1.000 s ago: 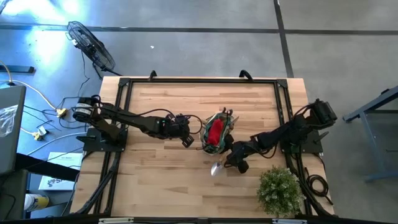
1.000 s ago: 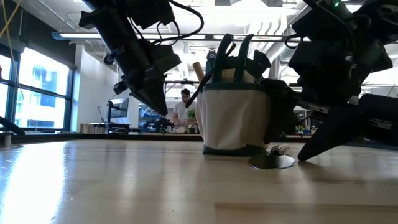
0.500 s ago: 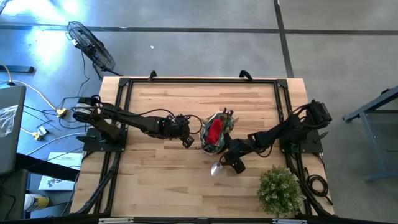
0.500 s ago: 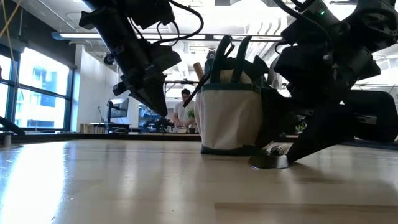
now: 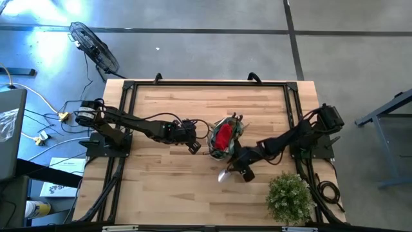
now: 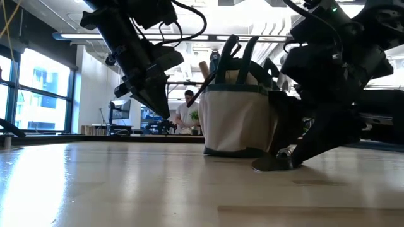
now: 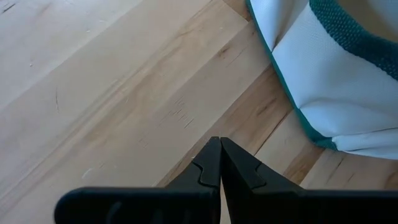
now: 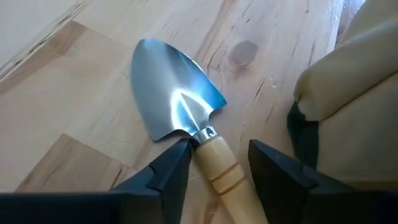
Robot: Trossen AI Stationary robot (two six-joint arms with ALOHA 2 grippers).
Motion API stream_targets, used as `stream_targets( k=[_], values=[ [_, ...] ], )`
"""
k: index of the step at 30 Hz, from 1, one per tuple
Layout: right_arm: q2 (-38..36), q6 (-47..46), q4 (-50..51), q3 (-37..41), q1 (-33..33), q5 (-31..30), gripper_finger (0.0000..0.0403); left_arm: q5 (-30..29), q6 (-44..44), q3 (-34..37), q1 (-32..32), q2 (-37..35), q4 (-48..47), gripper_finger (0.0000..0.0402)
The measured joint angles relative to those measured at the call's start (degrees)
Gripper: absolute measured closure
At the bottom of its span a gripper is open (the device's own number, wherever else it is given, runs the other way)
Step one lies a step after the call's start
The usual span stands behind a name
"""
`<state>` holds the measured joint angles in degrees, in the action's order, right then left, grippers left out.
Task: Pick & Place Garden tools in Gardening bag
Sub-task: Put the brown trowel into the green gardening bag
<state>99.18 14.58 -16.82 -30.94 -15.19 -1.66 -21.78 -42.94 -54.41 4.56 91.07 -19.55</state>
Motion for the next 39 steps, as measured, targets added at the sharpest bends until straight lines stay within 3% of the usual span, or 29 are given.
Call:
stream_targets(
  k=[17,27,33,39],
  values=[
    [-0.3,0.9,0.4,0.0,-0.5,-2.0,0.0349,0.0,0.0,0.0,0.0,0.0,0.0,0.0402],
    [-1.1,0.6,0.8,0.1,-0.8,-2.0,0.0349,-1.0,0.0,0.0,1.9,0.0,-0.1,0.0402],
    [-6.8,-0.9,7.4,0.5,-2.8,-4.1,0.0349,-1.7,0.0,0.0,4.0,0.0,-0.3,0.0402],
    [-11.7,-1.9,12.6,0.8,-5.2,-1.5,0.0349,-1.8,0.0,0.0,4.1,0.0,-0.3,0.0402]
  ],
)
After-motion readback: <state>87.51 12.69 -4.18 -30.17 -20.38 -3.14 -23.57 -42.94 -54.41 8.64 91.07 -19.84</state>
